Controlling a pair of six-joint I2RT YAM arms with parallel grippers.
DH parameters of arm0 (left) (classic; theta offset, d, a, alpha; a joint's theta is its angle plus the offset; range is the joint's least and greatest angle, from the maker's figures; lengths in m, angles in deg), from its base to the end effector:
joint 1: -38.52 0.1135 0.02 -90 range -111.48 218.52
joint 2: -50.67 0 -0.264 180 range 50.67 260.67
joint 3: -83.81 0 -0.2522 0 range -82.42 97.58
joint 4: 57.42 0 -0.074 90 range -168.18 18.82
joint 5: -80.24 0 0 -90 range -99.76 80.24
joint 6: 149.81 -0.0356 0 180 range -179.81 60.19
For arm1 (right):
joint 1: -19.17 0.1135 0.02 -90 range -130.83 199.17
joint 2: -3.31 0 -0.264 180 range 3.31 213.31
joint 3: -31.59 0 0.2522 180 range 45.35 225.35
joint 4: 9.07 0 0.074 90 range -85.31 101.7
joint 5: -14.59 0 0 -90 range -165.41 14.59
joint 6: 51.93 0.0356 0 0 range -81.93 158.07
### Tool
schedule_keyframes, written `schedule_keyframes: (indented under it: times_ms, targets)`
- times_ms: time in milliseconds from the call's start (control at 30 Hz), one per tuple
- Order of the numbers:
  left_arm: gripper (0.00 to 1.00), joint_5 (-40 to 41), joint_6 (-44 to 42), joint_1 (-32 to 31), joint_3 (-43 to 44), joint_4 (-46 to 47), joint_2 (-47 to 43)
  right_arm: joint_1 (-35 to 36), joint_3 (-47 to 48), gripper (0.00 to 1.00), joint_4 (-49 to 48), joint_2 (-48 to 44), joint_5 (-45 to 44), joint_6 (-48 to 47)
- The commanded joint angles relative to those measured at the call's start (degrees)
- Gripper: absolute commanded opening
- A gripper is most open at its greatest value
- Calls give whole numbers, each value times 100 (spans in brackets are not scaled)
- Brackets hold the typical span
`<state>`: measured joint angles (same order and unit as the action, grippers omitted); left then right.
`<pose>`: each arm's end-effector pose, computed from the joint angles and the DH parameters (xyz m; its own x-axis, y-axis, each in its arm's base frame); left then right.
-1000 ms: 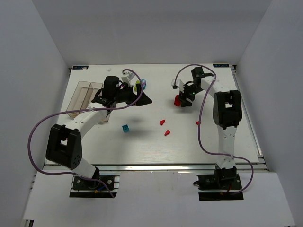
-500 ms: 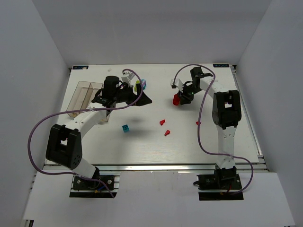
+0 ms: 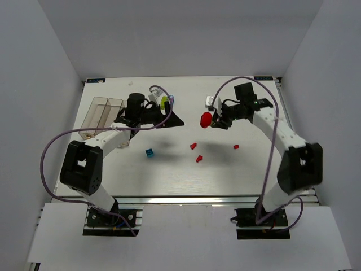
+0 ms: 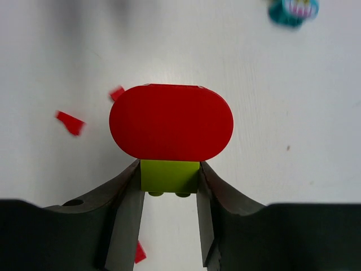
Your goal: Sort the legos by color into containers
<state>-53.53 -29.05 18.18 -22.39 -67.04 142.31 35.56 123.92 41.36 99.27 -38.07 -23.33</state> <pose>0.3253 -0.1469 0.2541 -0.7943 -0.0994 -0.5994 0.4891 0.4805 -0.7279 0.3385 0.1221 0.2773 0.1250 -0.6908 -0.7121 -0.9528 0.1164 -0.2802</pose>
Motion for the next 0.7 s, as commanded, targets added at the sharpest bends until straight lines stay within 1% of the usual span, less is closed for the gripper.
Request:
schedule_keyframes:
  times_ms: [0, 67, 100, 133, 167, 200, 267, 300, 433, 667]
  targets:
    - [98, -571, 553, 30, -158, 534, 170, 391, -804, 3, -738, -946, 388, 392]
    - [98, -650, 745, -40, -211, 718, 258, 523, -1105, 3, -1063, -1385, 187, 480]
    - [98, -694, 834, -40, -246, 850, 293, 724, -1220, 3, -1117, -1483, 107, 498]
    - [98, -851, 965, -40, -298, 991, 320, 813, -1369, 3, -1161, -1554, 28, 507]
    - [98, -914, 1289, -40, -421, 1410, 355, 875, -1414, 3, -1179, -1606, -173, 507]
    - [98, -984, 1431, -40, -492, 1631, 372, 1076, -1440, 2, -1179, -1607, -296, 516]
    - [98, -1055, 1590, -40, -589, 1905, 338, 1183, -1493, 1, -1214, -1581, -630, 524]
    - [98, -1046, 1599, -40, -598, 1906, 294, 1305, -1511, 1, -1258, -1563, -754, 542]
    - [98, -967, 1564, -40, -650, 1906, 197, 1429, -1511, 0, -1372, -1440, -1176, 673]
    - [98, -1047, 1600, -40, -642, 1959, 302, 1596, -1169, 0, -1373, -1019, -1247, 1007]
